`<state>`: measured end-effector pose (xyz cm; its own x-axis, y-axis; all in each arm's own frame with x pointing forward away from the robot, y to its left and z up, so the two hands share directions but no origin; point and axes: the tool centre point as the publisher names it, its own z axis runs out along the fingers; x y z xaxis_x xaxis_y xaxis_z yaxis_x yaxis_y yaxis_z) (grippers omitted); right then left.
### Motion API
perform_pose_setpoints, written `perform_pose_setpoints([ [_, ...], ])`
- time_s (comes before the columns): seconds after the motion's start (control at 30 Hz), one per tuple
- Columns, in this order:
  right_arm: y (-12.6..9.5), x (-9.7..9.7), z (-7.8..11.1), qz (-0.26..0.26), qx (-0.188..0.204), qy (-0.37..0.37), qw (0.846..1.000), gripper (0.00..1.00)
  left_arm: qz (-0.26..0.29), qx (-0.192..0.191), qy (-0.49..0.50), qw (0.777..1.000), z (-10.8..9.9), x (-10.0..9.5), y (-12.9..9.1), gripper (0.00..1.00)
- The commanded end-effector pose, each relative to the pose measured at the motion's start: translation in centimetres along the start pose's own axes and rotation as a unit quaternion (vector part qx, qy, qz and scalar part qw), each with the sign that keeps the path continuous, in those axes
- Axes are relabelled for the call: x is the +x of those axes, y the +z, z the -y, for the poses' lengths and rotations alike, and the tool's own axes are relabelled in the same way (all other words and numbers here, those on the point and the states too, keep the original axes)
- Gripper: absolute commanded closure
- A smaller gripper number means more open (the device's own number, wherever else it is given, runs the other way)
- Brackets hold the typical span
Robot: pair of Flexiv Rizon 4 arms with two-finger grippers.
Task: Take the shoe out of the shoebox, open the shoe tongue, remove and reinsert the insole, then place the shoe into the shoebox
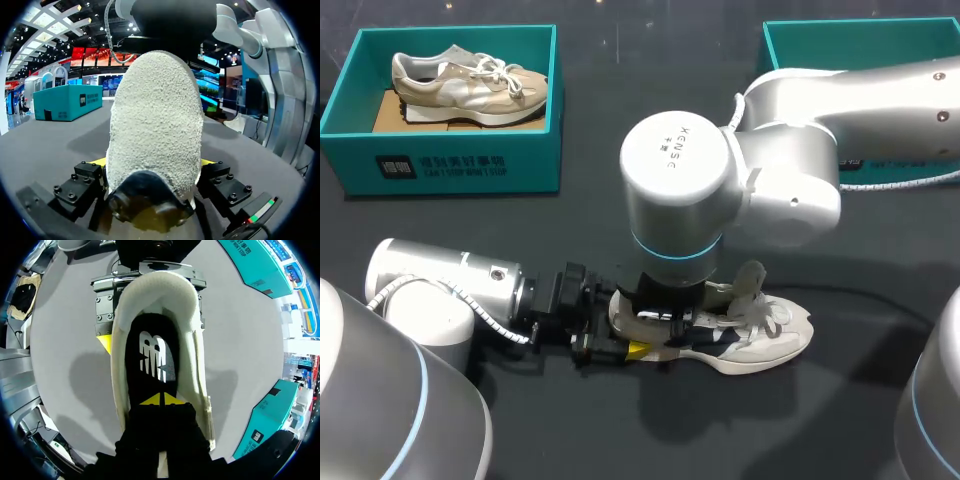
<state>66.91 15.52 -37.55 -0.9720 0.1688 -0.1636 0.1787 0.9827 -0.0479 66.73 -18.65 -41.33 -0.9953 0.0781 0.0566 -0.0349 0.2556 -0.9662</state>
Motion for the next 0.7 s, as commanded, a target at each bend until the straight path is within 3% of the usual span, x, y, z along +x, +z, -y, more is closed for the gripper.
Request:
perform_pose_setpoints([
  [0.03,0.1,0.2,1.0,0.005,-0.005,0.005,1.0,1.0,0.001,-0.001,0.0,1.0,-0.2,-0.2,0.3,1.0],
  [0.2,0.0,0.0,1.5,0.007,-0.001,0.008,1.0,1.0,0.001,-0.001,0.0,1.0,-0.2,-0.2,0.3,1.0],
  [0.3,0.2,-0.3,1.7,0.003,-0.003,0.005,1.0,0.84,0.001,-0.001,0.0,1.0,-0.2,-0.2,0.3,1.0],
  [0.4,0.6,-0.7,1.7,-0.002,-0.007,0.002,1.0,0.77,0.001,-0.001,0.0,1.0,-0.2,-0.2,0.3,1.0],
  [0.7,2.0,-1.4,1.7,-0.03,-0.017,-0.001,0.999,0.68,0.001,-0.001,0.0,1.0,-0.2,-0.2,0.3,1.0],
])
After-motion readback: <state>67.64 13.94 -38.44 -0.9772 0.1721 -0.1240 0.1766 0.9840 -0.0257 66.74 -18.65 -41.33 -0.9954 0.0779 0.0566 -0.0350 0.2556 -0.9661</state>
